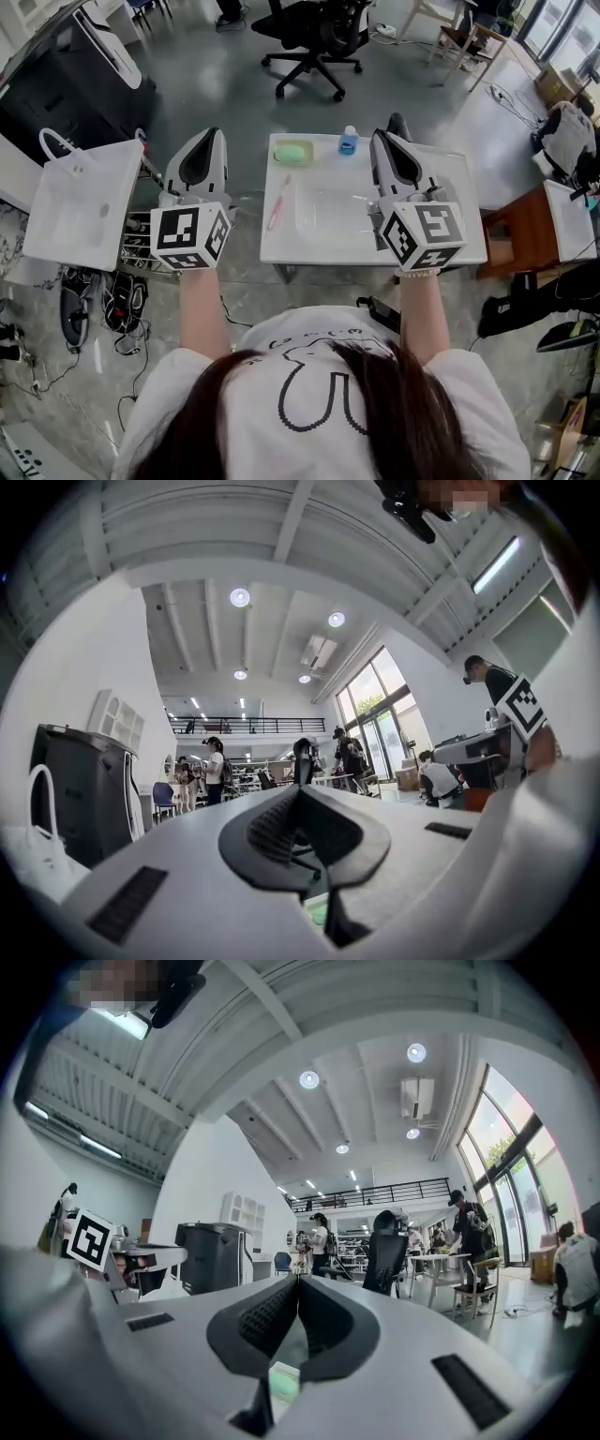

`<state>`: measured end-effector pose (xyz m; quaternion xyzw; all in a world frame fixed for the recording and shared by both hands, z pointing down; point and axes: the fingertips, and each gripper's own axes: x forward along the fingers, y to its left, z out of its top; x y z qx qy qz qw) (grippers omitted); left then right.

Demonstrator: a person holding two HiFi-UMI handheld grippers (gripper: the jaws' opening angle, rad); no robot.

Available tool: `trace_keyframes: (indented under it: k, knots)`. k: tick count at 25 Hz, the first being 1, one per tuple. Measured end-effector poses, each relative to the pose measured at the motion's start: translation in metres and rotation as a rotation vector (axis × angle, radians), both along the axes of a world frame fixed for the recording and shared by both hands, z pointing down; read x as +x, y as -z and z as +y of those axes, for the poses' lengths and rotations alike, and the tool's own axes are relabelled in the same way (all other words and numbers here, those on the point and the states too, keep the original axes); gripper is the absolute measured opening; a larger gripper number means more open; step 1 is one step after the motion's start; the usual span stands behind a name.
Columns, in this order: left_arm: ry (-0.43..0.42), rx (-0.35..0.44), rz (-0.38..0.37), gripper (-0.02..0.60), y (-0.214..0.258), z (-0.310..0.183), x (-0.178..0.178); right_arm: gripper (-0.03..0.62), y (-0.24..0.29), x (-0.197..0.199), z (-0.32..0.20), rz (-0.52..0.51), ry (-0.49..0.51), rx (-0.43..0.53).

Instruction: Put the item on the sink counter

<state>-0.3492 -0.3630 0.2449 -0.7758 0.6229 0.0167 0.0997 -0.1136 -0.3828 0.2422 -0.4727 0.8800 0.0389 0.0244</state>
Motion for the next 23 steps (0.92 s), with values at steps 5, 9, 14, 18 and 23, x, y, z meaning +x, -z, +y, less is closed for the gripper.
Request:
trace_keyframes:
  k: [5,9,14,18,23]
  knots:
    - [-0.005,0.023,0.007,0.009,0.008,0.004,0.000,0.029,0.006,0.001,0.006,0.012,-0.002,0.029]
    - [-0.010,0.024,0.006,0.009,0.008,0.002,0.000,0.029,0.008,0.002,0.005,0.013,-0.010,0.038]
    - [-0.019,0.034,0.001,0.009,0.011,0.002,0.003,0.029,0.008,0.004,0.005,0.012,-0.018,0.039]
    - [-0.022,0.041,-0.002,0.009,0.014,0.003,0.003,0.029,0.008,0.004,0.006,0.014,-0.018,0.042]
    - [-0.024,0.046,-0.001,0.009,0.013,0.006,0.001,0.029,0.006,0.001,0.008,0.014,-0.017,0.046]
